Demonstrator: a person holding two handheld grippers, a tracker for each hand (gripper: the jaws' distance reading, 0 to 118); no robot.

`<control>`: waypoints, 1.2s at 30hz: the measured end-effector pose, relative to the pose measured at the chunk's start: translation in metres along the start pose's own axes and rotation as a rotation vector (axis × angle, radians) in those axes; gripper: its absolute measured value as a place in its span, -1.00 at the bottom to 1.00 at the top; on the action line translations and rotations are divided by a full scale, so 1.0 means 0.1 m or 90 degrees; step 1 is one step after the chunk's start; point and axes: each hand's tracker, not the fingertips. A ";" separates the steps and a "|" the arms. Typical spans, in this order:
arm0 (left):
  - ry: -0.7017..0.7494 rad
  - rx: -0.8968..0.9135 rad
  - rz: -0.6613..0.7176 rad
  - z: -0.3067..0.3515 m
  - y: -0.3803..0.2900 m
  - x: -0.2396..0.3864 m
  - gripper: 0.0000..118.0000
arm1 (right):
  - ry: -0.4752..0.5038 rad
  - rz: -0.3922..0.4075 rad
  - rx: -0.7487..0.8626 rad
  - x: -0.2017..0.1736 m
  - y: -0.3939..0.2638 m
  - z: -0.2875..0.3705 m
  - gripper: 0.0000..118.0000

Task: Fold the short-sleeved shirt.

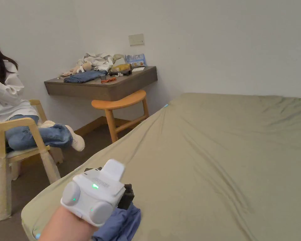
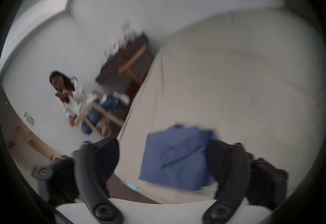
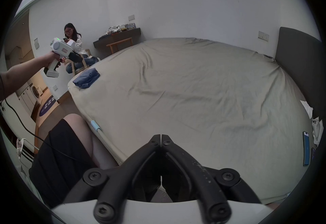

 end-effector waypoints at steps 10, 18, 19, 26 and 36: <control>-0.112 0.373 0.242 2.22 0.19 1.66 -1.00 | -0.106 -0.016 0.174 0.21 -0.03 0.76 -0.98; -0.209 0.384 0.231 2.56 0.26 2.69 -1.00 | -0.329 0.040 0.344 0.48 0.02 1.12 -0.99; -0.217 0.386 0.226 2.58 0.26 2.78 -1.00 | -0.345 0.023 0.339 0.55 0.00 1.10 -0.99; -0.216 0.370 0.165 2.51 0.09 3.09 -1.00 | -0.390 0.015 0.352 0.79 -0.14 1.11 -0.98; -0.194 0.335 0.289 2.34 0.01 2.89 -1.00 | -0.389 -0.056 0.337 0.93 -0.34 1.09 -0.98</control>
